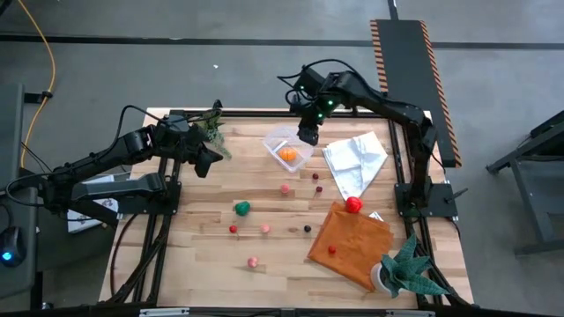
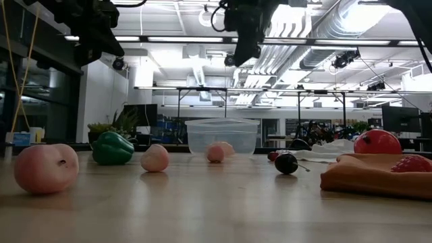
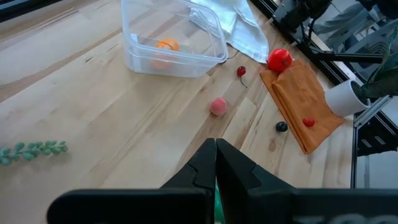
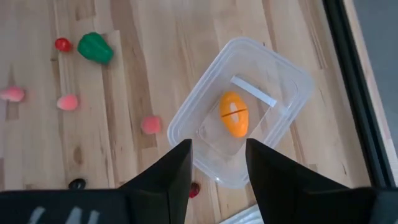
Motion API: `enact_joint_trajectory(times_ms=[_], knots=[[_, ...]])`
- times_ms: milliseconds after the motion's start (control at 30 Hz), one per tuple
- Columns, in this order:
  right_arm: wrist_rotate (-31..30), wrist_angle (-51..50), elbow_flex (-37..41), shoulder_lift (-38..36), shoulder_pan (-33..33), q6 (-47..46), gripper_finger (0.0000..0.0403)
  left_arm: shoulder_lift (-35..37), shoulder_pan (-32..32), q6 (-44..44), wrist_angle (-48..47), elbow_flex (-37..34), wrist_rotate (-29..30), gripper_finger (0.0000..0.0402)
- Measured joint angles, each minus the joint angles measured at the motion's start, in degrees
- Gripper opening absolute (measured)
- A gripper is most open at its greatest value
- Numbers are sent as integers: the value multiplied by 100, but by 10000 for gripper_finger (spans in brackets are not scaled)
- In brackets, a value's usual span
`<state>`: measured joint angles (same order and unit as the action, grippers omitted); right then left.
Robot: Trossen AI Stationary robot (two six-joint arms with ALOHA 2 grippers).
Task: Pick and placing Produce into tupperware
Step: Put the red apple into the transparent bin
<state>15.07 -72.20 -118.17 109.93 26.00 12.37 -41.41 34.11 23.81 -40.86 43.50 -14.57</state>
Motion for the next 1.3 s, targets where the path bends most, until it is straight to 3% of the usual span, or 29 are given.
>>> enact_joint_trajectory(times_ms=[167, 333, 700, 933, 1300], knots=[[58, -120, 0, -285, 32, 17, 140, 2, 0, 0, 0, -1, 0, 1], [545, 126, 442, -808, 238, 22, 140, 2, 2, 0, 0, -1, 0, 1], [605, 2130, 3692, -3199, 551, -926, 140, 2, 2, -34, 61, 0, 0, 1], [1230, 3002, 5506, -4634, 527, -2173, 140, 1, 2, -286, 196, -1, 4, 1], [1287, 3516, 7009, -5853, -71, -3053, 140, 1, 1, -256, 547, 0, 3, 1]])
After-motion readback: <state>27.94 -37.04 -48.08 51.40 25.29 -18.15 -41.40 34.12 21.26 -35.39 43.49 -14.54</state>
